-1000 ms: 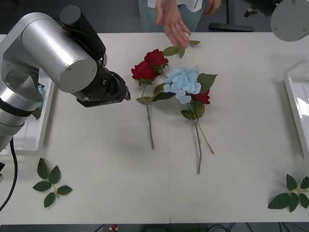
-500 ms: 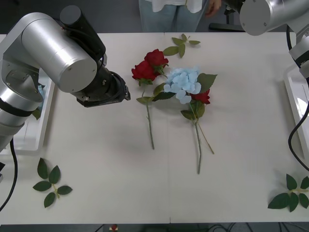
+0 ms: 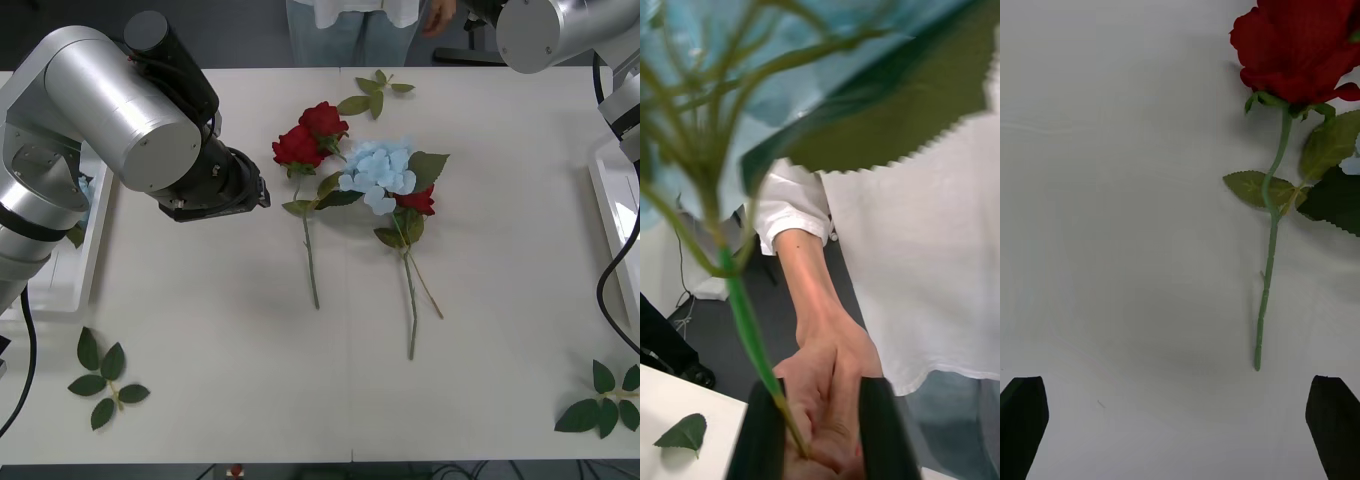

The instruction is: Place the red flowers into the right box and the blue flowers into the left box. If a person shows an open palm, hand one flower to the person first, then continue sorting.

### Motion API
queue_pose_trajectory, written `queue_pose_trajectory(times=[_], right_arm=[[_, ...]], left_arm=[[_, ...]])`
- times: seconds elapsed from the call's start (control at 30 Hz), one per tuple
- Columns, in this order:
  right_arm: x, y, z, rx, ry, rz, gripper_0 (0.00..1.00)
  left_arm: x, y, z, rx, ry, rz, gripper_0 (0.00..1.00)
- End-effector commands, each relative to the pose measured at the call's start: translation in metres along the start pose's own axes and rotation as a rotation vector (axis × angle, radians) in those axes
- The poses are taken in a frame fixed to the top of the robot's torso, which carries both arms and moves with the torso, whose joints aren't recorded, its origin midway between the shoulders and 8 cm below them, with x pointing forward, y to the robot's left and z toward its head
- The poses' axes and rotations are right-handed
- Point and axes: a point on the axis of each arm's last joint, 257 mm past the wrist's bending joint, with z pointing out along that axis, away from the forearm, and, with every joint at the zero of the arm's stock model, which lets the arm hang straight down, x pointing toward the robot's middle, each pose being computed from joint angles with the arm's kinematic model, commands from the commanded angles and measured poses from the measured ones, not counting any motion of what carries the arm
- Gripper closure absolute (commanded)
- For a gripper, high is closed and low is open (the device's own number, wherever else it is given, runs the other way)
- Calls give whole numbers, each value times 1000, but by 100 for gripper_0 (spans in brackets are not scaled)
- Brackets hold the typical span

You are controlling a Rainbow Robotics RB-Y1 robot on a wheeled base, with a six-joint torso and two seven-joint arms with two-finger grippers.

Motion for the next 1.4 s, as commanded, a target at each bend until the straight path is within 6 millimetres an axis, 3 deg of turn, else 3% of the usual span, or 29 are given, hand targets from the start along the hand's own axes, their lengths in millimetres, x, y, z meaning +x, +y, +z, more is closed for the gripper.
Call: queue_pose_trajectory(times=[0.03,0.63,0.67,0.73,0.77,0.9,1.0,1.17,1.4], right_arm=[[-34,16,3,-28,-57,-58,0],[-34,16,3,-28,-57,-58,0],[-16,16,3,-28,-36,-50,0],[-15,16,2,-29,-33,-49,0],[-26,17,1,-32,-47,-55,0],[-23,7,-6,-14,14,-60,0],[-16,8,-19,-24,113,-2,0],[1,11,-67,-36,387,100,0],[23,11,-169,-54,802,256,0]], left_arm=[[-22,-8,-18,18,-56,14,0],[-22,-8,-18,18,-56,14,0],[-22,-8,-18,18,-56,14,0],[-22,-8,-18,18,-56,14,0],[-22,-8,-18,18,-56,14,0],[-22,-8,-18,18,-56,14,0],[-22,-8,-18,18,-56,14,0],[-22,-8,-18,18,-56,14,0],[-22,-8,-18,18,-56,14,0]])
